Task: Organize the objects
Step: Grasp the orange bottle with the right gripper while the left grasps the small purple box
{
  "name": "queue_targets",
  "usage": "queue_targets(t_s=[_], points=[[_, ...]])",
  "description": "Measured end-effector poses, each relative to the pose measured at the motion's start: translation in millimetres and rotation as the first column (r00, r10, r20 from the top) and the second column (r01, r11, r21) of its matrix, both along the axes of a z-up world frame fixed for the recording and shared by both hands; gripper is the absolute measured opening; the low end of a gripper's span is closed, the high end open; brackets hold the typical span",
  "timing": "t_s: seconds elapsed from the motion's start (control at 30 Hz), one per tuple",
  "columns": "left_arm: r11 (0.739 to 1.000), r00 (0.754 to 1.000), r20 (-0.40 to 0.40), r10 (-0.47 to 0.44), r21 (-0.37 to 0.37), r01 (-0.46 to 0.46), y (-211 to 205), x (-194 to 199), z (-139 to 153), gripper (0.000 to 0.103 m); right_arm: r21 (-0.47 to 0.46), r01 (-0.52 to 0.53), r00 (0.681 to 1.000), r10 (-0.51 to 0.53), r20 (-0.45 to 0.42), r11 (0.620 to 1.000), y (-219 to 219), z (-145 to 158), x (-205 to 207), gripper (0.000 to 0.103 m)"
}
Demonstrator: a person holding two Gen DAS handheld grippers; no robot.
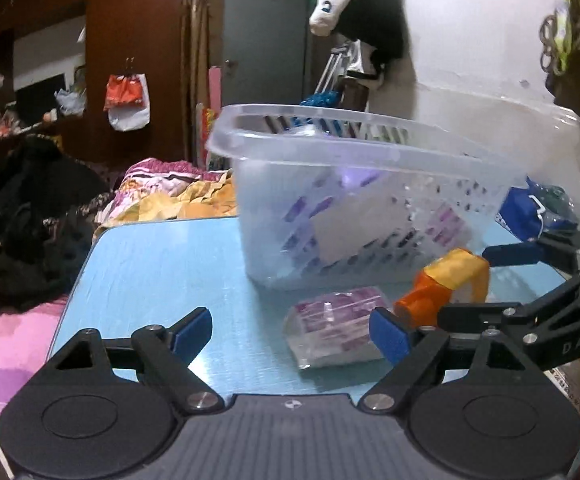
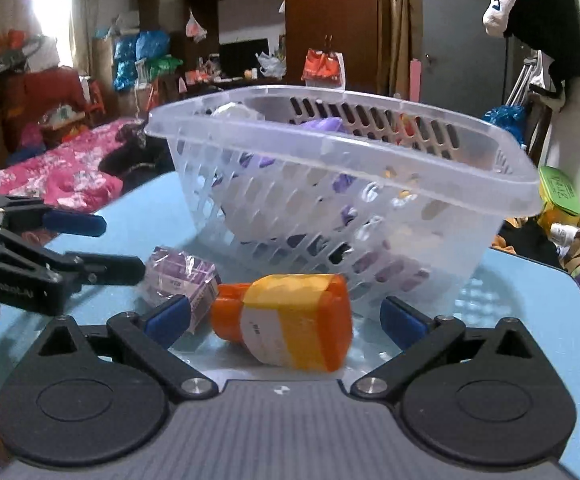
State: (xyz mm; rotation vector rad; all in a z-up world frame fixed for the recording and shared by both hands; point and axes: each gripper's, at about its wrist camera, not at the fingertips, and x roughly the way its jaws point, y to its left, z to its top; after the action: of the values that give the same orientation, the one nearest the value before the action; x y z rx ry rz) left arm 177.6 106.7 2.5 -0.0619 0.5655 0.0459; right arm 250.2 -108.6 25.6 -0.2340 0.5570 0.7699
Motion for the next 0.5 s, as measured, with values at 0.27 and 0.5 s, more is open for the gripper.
queue_targets(t_s=[0.27,0.5], points=[[1.0,0.999,-0.027,-0.019,-0.002,0.019,-4.5,4.7,-14.7,0.088,-0.088,0.007,1.0,-0.007,-0.004,0.996,12.7,-9.3,2.4,0.088],[0.996,0.997,-0.018,-0.072,-0.051,0.071,-17.9,10.6,-17.2,0.088,0.03,0.043,0.999,-0.043,0.019,0.999,-28.5,6.8,-1.0,0.088]])
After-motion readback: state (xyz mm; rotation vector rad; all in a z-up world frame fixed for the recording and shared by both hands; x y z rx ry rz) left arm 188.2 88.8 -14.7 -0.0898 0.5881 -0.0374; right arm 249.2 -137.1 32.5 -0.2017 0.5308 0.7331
